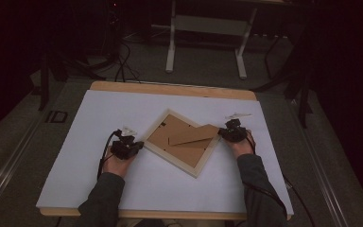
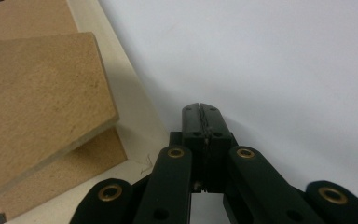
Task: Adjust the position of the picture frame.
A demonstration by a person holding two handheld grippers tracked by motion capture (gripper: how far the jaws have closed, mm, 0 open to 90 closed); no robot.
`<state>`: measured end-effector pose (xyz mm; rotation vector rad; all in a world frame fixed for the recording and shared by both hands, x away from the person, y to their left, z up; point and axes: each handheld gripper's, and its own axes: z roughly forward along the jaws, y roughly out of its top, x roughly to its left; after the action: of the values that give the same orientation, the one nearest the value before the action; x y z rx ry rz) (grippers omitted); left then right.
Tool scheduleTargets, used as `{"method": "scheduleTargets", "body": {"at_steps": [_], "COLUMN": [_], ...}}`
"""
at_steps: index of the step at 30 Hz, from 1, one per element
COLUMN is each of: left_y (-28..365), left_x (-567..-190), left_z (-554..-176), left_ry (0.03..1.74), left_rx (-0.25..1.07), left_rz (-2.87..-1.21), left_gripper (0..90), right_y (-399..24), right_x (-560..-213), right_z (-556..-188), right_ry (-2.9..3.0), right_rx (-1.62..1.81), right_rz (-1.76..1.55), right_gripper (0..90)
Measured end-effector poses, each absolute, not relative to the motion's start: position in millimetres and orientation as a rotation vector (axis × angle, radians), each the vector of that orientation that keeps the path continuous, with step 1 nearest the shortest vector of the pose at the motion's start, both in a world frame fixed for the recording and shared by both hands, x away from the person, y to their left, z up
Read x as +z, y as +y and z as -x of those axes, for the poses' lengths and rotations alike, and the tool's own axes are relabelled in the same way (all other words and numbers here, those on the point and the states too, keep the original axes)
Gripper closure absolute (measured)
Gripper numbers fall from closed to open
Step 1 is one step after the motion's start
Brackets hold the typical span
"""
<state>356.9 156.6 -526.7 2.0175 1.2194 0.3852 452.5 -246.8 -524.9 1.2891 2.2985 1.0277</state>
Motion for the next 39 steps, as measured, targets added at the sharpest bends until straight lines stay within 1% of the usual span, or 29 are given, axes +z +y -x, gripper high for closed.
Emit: {"method": "scheduleTargets", "body": {"at_steps": [13, 19, 39], "left_y": [157.6, 152.7, 142.3], "left_x": [-531.5, -527.8, -526.1], "left_z": [-366.0, -372.4, -397.2], "left_ry": [1.261, 1.251, 1.292], "left_rx": [0.376, 0.387, 0.402], "left_rz": [-1.976, -2.004, -2.006], "left_gripper": [90.0, 90.0, 90.0], "right_y": [-248.0, -250.1, -246.6], "right_x": [-529.1, -531.4, -533.7], "right_z": [-432.9, -424.9, -394.0], "right_ry": [2.342, 2.358, 2.418], "right_rx": [1.044, 1.074, 1.142], "right_rz": [-1.252, -1.263, -1.215], "right_gripper": [89.9, 89.9, 89.9]}}
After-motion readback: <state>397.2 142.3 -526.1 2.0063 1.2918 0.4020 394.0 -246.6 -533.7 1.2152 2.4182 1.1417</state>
